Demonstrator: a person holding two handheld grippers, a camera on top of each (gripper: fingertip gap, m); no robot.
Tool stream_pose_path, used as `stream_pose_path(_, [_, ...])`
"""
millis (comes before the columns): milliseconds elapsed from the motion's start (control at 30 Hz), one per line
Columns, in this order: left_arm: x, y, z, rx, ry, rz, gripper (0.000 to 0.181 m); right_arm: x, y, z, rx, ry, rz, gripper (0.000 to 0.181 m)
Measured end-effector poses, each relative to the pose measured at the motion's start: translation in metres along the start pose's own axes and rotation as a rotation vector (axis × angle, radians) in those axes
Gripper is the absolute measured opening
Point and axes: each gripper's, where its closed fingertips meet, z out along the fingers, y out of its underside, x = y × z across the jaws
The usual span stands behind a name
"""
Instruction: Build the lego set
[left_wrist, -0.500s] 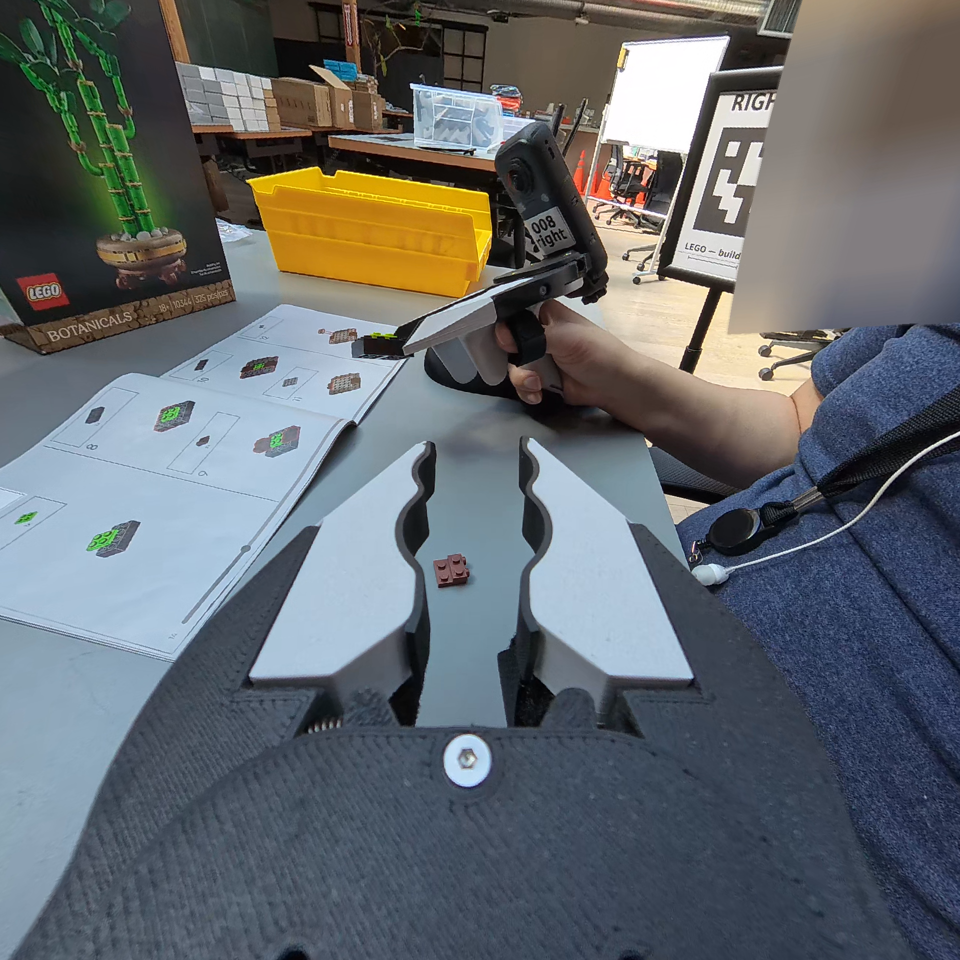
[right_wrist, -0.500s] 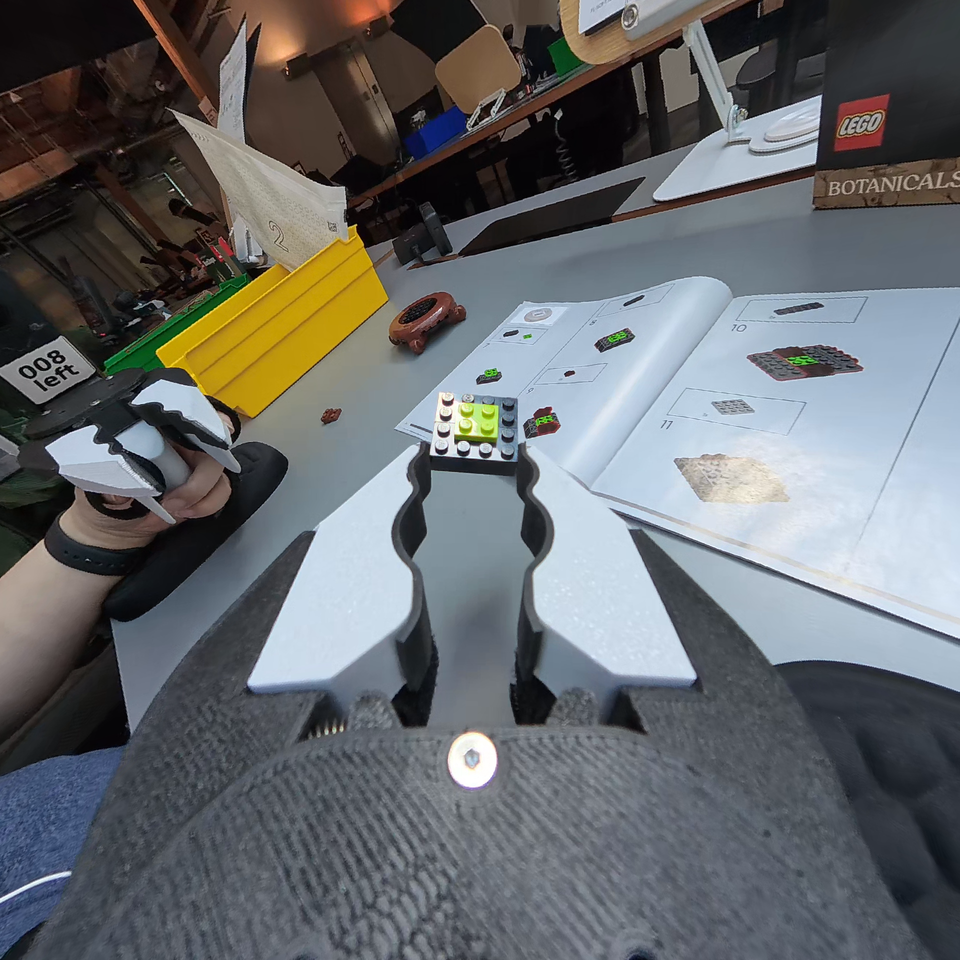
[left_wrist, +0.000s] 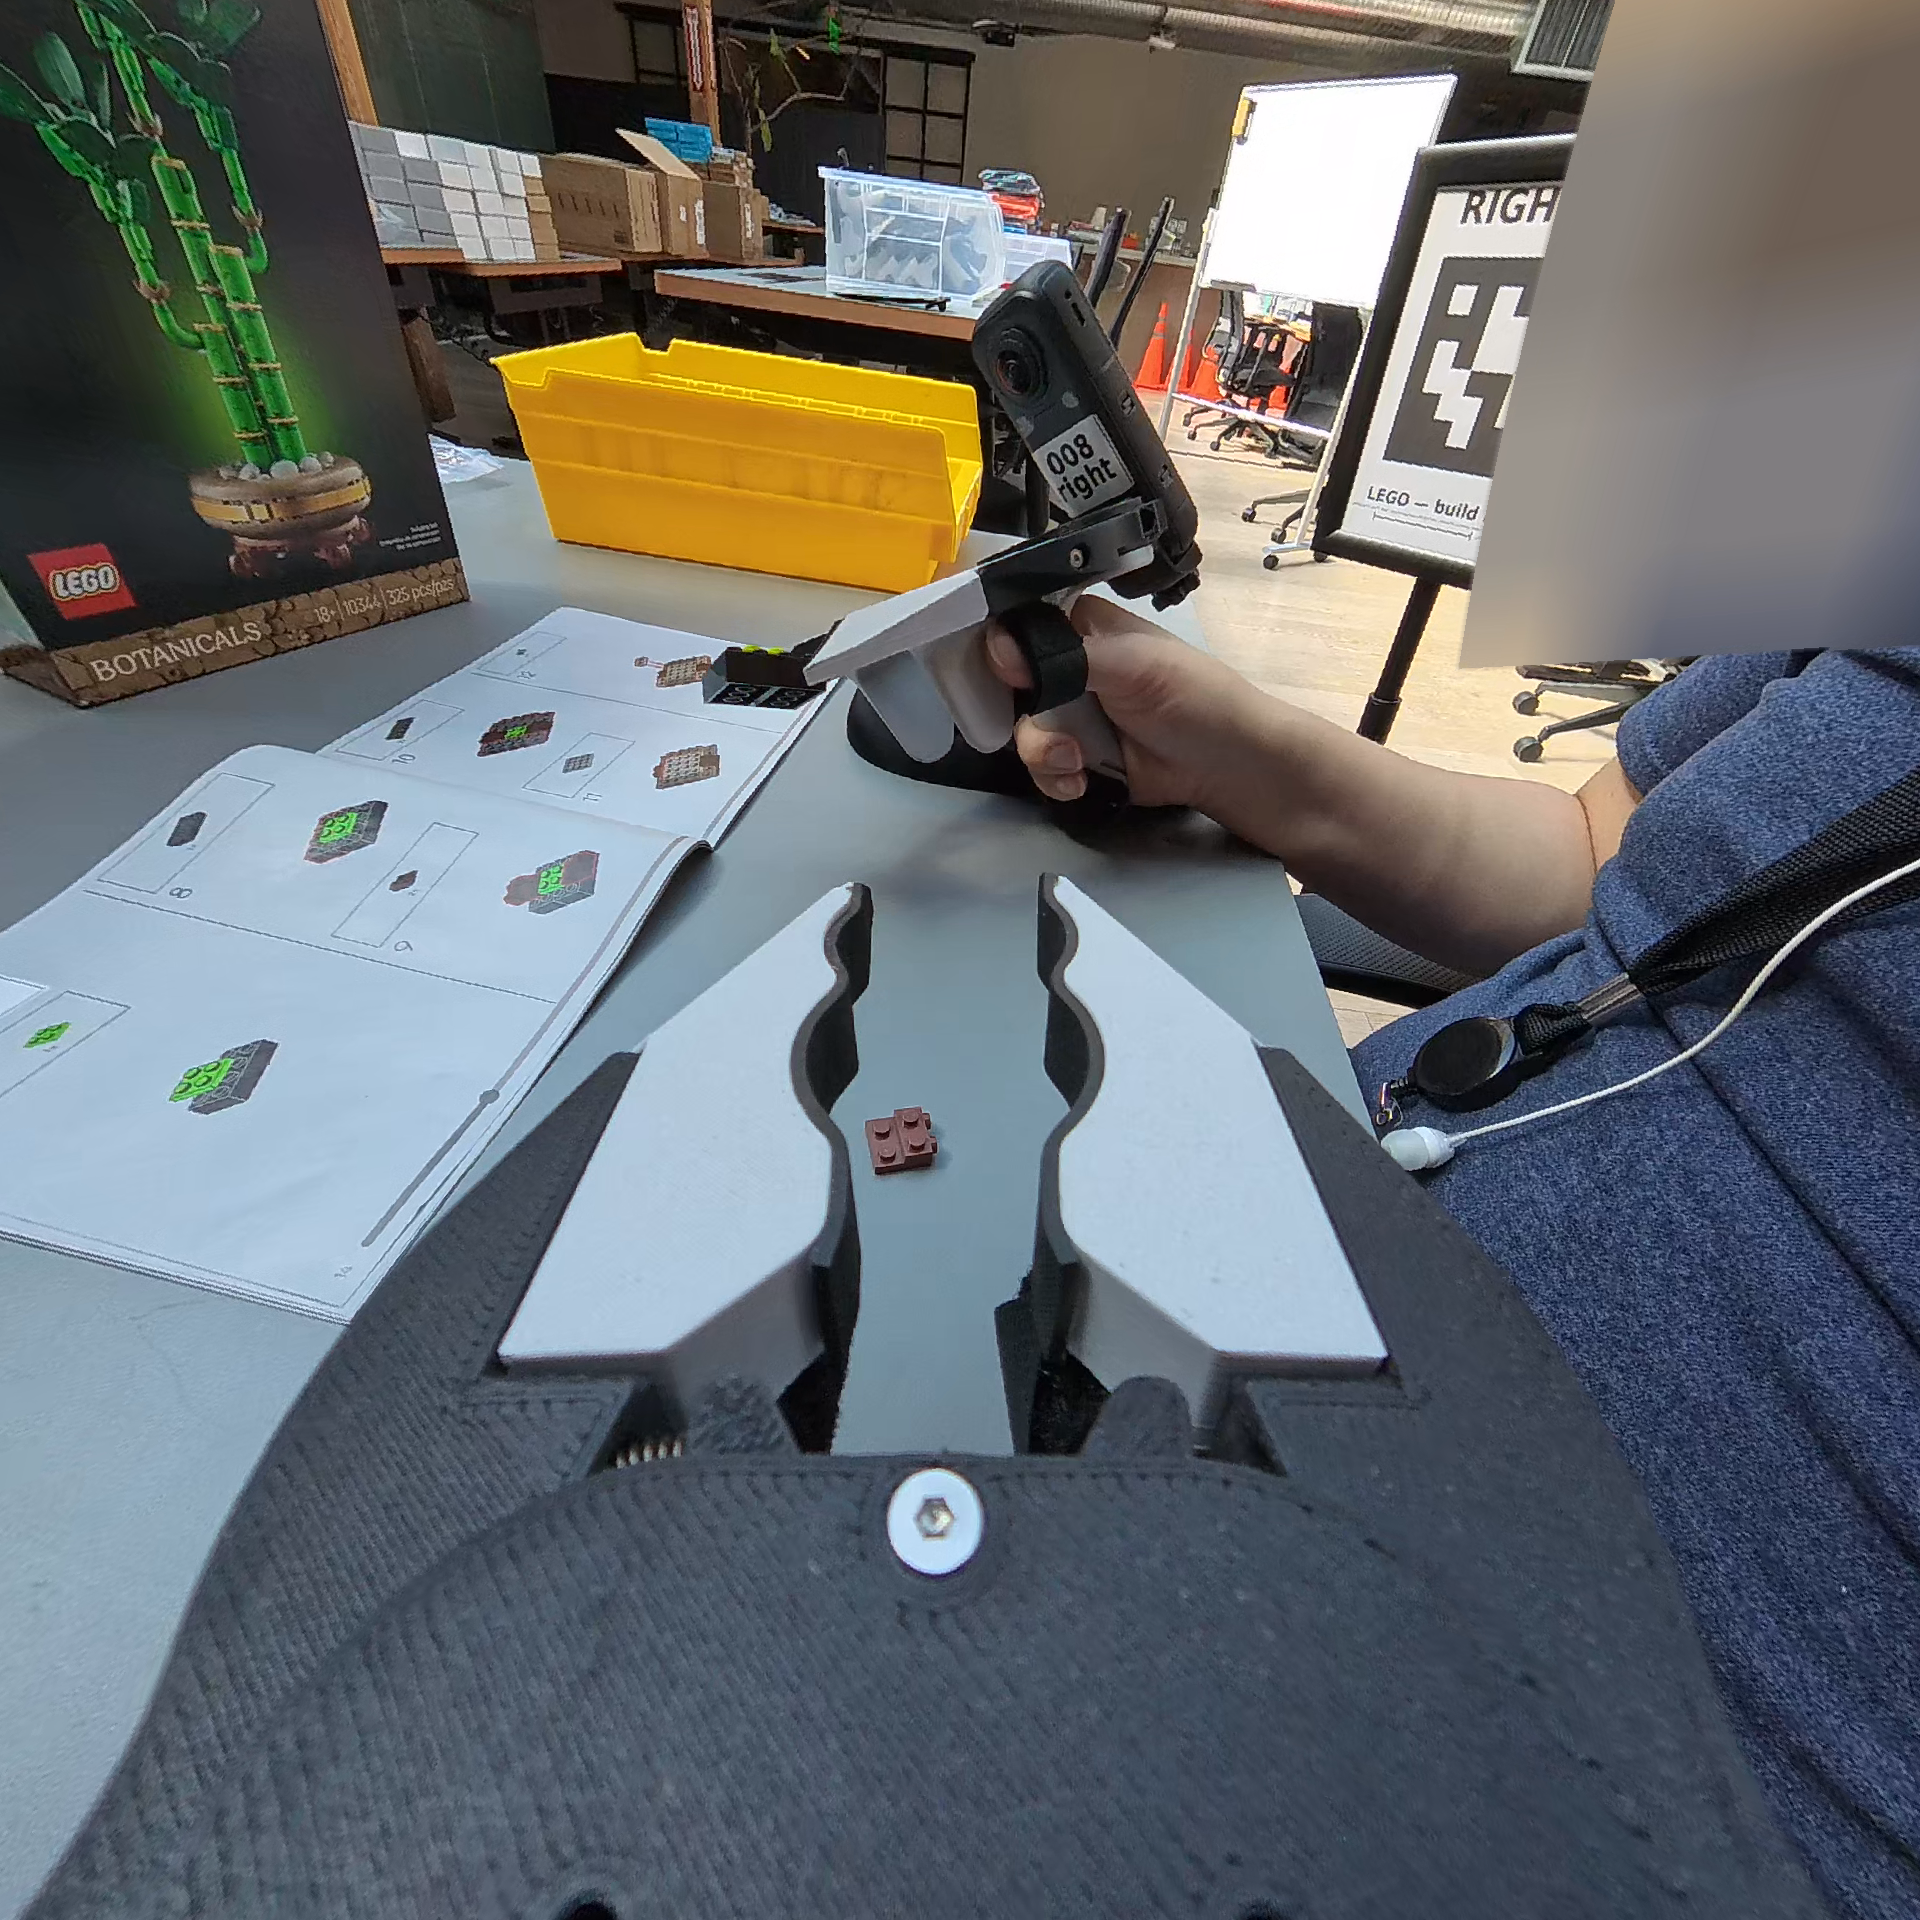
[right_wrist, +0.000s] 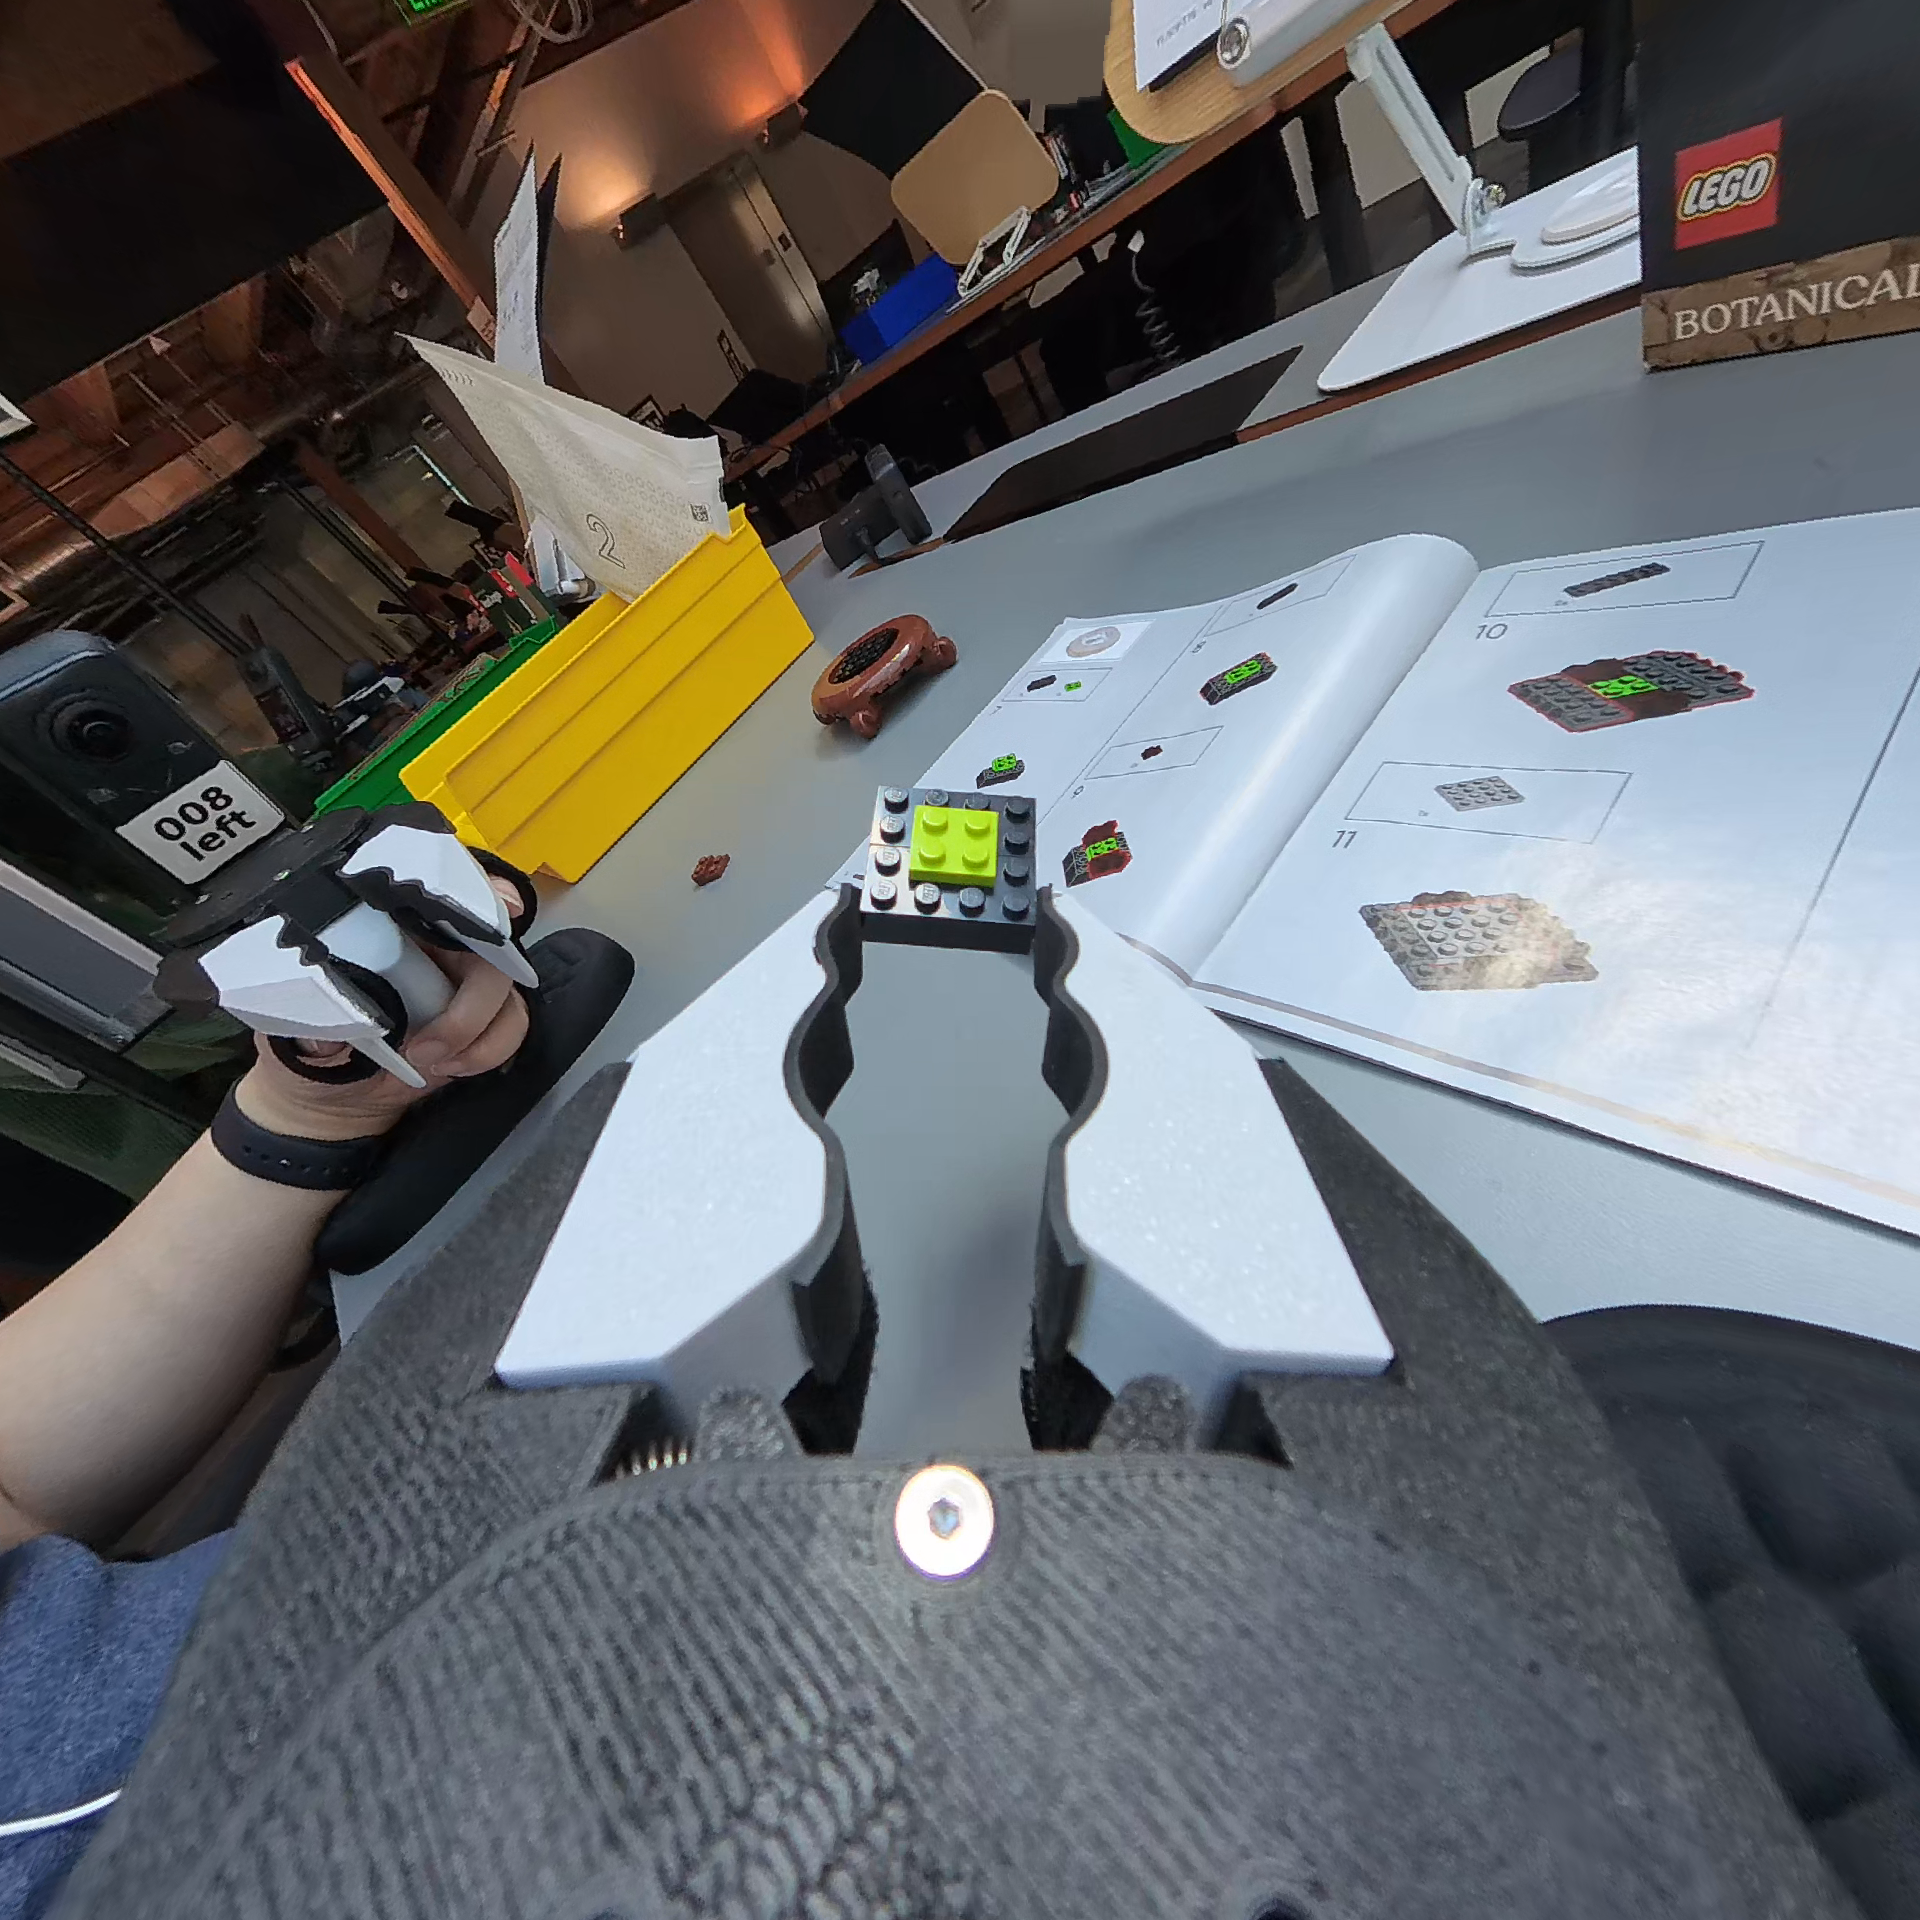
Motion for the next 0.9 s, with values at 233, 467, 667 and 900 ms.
stream_pose_path(233, [0.0001, 0.0001, 0.0001, 0.0, -0.001, 0.003, 0.03, -0.0029, 0.0017, 0.0009, -0.007, 0.0, -0.039, 0.032])
stream_pose_path(467, [-0.0002, 0.0002, 0.0002, -0.001, -0.002, 0.0, 0.03, -0.0032, 0.0028, 0.0015, -0.016, -0.008, -0.029, 0.032])
stream_pose_path(667, [0.0001, 0.001, 0.0006, -0.005, -0.002, 0.001, 0.03, -0.0042, 0.0049, 0.0027, -0.029, -0.011, -0.038, 0.032])
stream_pose_path(900, [0.0003, 0.0013, 0.0008, -0.007, -0.001, 0.002, 0.03, -0.0042, 0.0049, 0.0028, -0.029, -0.011, -0.039, 0.032])
